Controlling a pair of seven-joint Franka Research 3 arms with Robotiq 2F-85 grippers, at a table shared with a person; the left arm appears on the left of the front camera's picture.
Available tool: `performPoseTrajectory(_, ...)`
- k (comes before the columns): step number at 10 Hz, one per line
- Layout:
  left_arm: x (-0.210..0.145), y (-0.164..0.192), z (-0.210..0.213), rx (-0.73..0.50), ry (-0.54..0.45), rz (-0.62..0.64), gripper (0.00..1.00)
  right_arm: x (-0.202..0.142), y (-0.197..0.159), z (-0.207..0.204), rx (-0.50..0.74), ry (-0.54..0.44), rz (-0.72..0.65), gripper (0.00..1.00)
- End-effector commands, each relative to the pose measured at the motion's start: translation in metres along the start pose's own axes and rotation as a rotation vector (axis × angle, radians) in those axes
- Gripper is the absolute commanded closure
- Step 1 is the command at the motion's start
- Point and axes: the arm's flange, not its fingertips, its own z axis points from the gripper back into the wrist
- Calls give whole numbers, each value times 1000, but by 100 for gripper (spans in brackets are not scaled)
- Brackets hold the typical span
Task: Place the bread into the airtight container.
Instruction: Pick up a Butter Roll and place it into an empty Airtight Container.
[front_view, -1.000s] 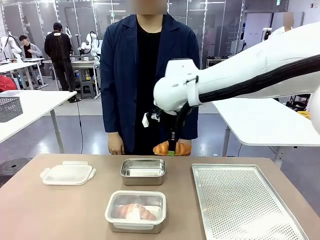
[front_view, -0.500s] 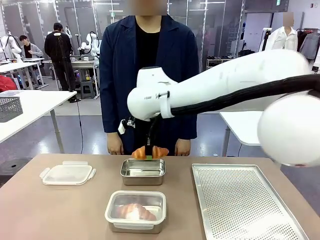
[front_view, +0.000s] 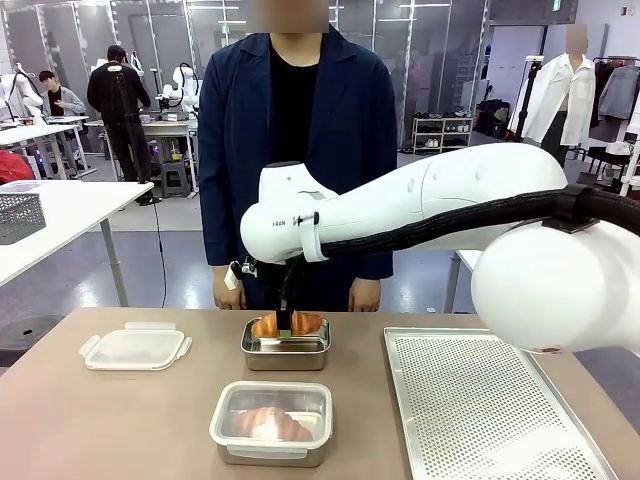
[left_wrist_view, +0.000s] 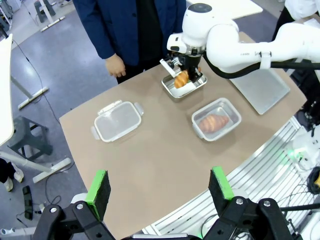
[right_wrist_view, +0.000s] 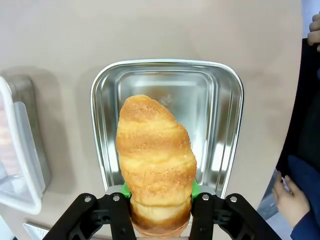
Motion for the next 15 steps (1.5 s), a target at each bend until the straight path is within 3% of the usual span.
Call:
performPoseTrajectory(1, 2, 0, 0, -1, -4, -3, 0, 12, -9, 7, 28, -14, -59, 61)
performPoseTrajectory(2, 2, 0, 0, -1, -4, -3, 0, 12, -10, 7, 27, -20, -65, 20)
performPoseTrajectory(4, 2, 0, 0, -1, -4, -3, 0, 9, -14, 8, 11, -21, -77, 0)
performPoseTrajectory(8, 2, 0, 0, -1, -4, -3, 0, 0, -17, 8, 20, -25, -83, 0)
performPoseTrajectory(11, 2, 0, 0, -1, -4, -3, 0, -25, -15, 12, 51, -60, -49, 0)
performPoseTrajectory(12, 2, 0, 0, -1, -4, -3, 0, -7, -16, 7, 5, -35, -61, 0)
performPoseTrajectory(15, 2, 0, 0, -1, -4, -3, 0, -7, -16, 7, 5, -35, -61, 0)
